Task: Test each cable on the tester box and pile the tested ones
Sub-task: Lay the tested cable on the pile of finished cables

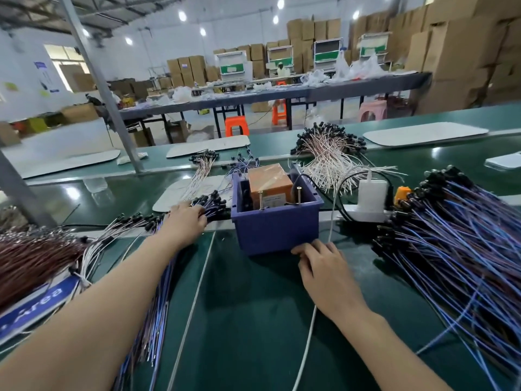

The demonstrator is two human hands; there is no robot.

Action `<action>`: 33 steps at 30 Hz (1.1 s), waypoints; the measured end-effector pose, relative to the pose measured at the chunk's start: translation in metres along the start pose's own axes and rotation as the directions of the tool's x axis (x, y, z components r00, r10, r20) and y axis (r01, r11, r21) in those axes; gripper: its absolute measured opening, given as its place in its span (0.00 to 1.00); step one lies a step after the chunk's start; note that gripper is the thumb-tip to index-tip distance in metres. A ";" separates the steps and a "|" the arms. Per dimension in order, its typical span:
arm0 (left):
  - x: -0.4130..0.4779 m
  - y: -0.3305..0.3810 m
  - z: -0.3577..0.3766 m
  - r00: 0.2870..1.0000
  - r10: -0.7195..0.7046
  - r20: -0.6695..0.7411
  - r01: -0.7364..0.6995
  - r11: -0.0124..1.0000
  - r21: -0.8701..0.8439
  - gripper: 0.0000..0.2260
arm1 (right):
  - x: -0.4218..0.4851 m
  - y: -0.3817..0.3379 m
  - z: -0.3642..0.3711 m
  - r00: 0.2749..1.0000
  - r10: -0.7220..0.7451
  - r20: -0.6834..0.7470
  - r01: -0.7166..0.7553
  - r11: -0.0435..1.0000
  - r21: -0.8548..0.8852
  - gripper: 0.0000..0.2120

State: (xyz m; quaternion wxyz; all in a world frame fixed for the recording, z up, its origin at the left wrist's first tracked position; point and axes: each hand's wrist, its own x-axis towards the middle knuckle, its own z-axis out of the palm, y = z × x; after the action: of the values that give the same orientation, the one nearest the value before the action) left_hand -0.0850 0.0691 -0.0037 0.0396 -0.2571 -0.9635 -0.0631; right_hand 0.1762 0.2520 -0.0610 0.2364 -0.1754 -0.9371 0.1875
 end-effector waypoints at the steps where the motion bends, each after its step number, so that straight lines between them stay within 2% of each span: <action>1: 0.005 0.001 0.003 1.000 -0.002 -0.005 0.002 1.000 -0.020 0.19 | 0.000 0.000 0.000 1.000 0.007 -0.004 -0.007 1.000 0.004 0.12; 3: 0.015 0.004 0.009 1.000 0.016 -0.010 -0.016 1.000 -0.021 0.20 | 0.000 0.000 0.000 1.000 0.017 -0.010 -0.017 1.000 0.003 0.12; 7: 0.036 0.007 0.017 0.997 0.072 0.032 -0.074 0.994 0.085 0.21 | 0.001 -0.001 0.001 1.000 0.013 -0.014 -0.013 1.000 -0.012 0.13; 12: 0.054 0.012 0.016 0.993 0.064 0.097 -0.075 0.990 0.117 0.20 | 0.003 -0.001 0.003 1.000 0.013 -0.018 -0.013 0.999 -0.037 0.13; 18: 0.052 0.014 0.016 0.996 0.081 0.045 -0.086 0.990 0.113 0.18 | 0.002 -0.002 0.003 0.999 0.010 -0.035 -0.011 1.000 -0.026 0.11; 27: 0.042 0.018 0.014 0.996 0.039 0.075 -0.049 0.989 0.140 0.17 | 0.001 -0.003 0.001 0.998 0.026 -0.054 -0.027 1.000 -0.010 0.11; 30: 0.039 0.016 0.015 0.999 0.042 -0.006 -0.042 0.999 0.007 0.16 | 0.001 -0.003 0.002 0.998 0.026 -0.061 -0.026 1.000 -0.005 0.11; 33: 0.030 0.018 0.009 0.982 -0.020 -0.188 -0.044 0.944 -0.326 0.14 | 0.001 -0.002 0.002 0.998 0.024 -0.062 -0.025 1.000 -0.012 0.11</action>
State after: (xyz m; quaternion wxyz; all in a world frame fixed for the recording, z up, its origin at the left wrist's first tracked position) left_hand -0.1023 0.1004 -0.0076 0.0876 -0.2588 -0.9298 -0.2465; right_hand 0.1740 0.2498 -0.0610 0.2619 -0.1941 -0.9282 0.1790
